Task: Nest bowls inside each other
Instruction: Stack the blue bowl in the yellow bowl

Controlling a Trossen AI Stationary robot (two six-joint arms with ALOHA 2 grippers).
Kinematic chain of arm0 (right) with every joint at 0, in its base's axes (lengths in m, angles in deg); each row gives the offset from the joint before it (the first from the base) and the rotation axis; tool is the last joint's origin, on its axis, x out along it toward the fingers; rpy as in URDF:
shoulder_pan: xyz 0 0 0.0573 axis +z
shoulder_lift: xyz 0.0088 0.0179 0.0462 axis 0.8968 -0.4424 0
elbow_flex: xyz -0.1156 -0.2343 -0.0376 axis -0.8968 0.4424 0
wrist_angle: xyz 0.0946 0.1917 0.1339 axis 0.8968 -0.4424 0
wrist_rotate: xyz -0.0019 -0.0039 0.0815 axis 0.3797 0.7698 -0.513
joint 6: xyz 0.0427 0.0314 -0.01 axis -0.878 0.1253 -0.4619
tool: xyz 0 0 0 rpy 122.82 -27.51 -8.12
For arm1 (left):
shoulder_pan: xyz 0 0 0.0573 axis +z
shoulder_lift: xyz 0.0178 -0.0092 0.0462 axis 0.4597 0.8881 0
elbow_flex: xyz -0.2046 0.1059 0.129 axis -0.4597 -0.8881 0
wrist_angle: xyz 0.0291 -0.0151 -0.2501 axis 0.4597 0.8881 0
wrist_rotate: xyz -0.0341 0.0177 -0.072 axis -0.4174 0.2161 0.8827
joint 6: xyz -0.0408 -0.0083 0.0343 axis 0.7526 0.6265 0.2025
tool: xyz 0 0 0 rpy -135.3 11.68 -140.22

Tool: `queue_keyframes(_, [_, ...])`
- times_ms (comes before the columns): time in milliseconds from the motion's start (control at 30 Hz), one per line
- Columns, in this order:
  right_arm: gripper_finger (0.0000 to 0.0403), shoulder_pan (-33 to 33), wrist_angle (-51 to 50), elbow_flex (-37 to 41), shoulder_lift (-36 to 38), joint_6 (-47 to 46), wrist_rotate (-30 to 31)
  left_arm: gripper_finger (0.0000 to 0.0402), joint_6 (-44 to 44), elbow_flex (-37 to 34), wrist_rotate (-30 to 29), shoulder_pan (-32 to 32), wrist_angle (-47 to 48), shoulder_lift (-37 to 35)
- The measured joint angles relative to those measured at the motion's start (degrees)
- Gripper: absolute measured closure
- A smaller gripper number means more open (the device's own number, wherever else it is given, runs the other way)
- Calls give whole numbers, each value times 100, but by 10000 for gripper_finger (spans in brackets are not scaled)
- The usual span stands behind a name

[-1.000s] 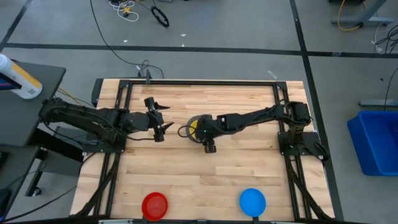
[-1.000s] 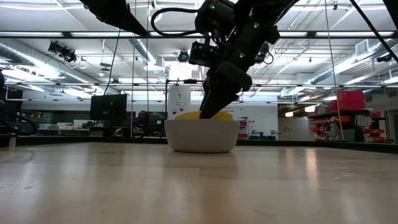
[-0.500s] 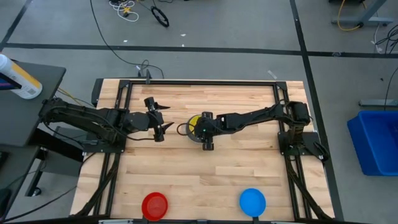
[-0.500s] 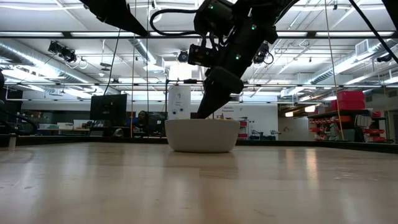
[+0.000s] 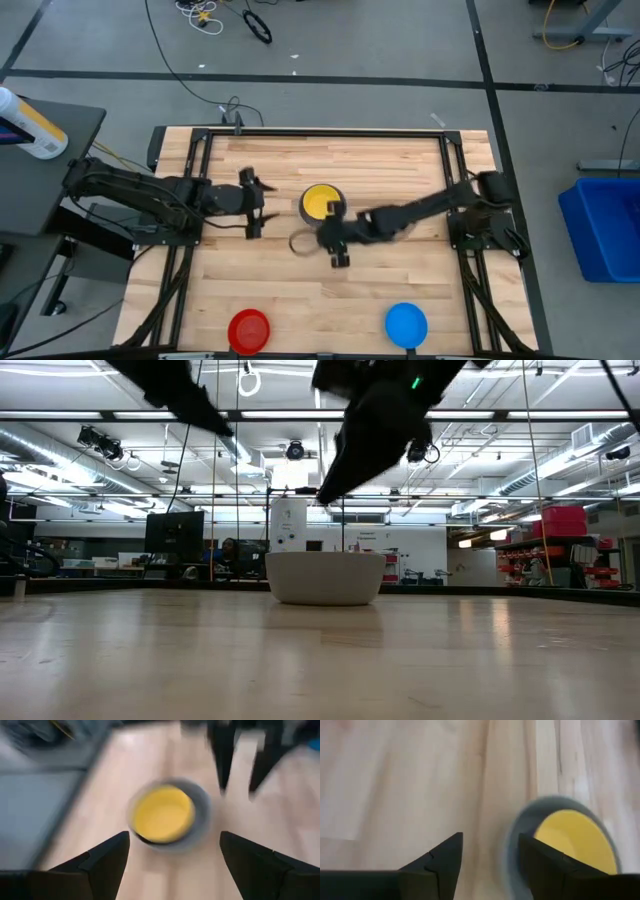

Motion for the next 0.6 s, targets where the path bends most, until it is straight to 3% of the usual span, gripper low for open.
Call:
queue_keyframes(100, [198,545,-313,-2,314,-387,408,85,626,-449,390,-164,7,0])
queue_keyframes(233, [197,1306,-826,-8,650,-1423,515,85,1344,-922,783,-573,15,2])
queue_keyframes(433, [203,2333,-1591,-9,797,-3758,275,85,1679,-1112,283,-1152,-19,2])
queue_keyframes(600, [200,3014,-2023,-4,602,-5548,106,85,1529,-1112,170,-1269,-323,2])
